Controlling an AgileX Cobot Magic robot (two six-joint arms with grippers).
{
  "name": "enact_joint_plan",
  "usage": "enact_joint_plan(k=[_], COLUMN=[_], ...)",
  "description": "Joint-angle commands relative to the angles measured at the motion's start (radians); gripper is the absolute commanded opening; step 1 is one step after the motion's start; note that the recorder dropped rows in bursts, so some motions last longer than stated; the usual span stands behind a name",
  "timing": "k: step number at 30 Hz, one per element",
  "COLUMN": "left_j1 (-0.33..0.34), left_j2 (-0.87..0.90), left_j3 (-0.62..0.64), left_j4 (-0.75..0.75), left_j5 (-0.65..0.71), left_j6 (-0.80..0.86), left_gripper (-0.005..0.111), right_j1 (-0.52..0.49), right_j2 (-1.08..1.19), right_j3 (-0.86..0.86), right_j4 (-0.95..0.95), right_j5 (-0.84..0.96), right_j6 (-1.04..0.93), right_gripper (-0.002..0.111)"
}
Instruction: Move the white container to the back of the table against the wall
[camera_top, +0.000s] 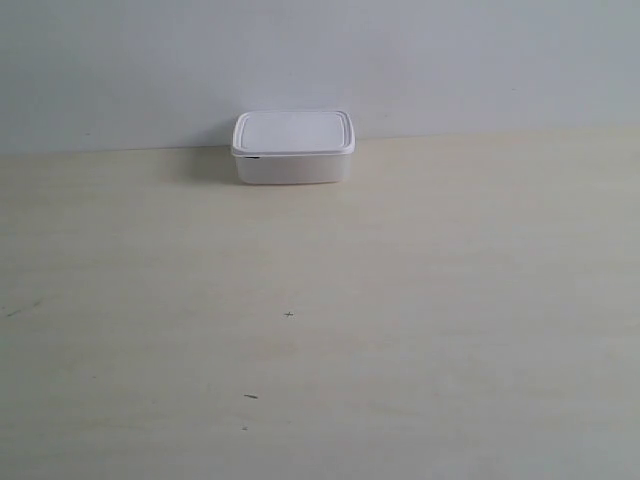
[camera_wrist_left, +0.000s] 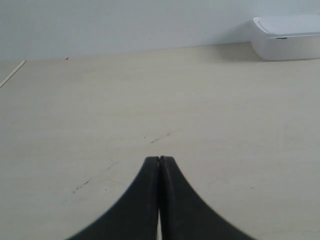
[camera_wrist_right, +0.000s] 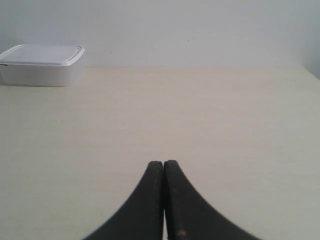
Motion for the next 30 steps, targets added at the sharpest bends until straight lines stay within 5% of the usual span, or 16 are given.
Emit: enact_joint_plan(k=[1,30], left_j1=[-0.009,-0.009], left_j2=[-0.006,-0.006], left_j3=[-0.001,-0.001], left_j4=[0.002,0.002], left_j5=[-0.002,-0.002], left_j6=[-0.008,-0.007], left_gripper=[0.000,0.000], right_j1=[-0.004,-0.004], right_j2=[-0.006,-0.006], right_j3=[0.005,0.005], right_j4=[-0.050,-0.155], right_j5=[0.006,0.010], right_j6=[0.036,0.129], right_gripper=[0.000,0.000])
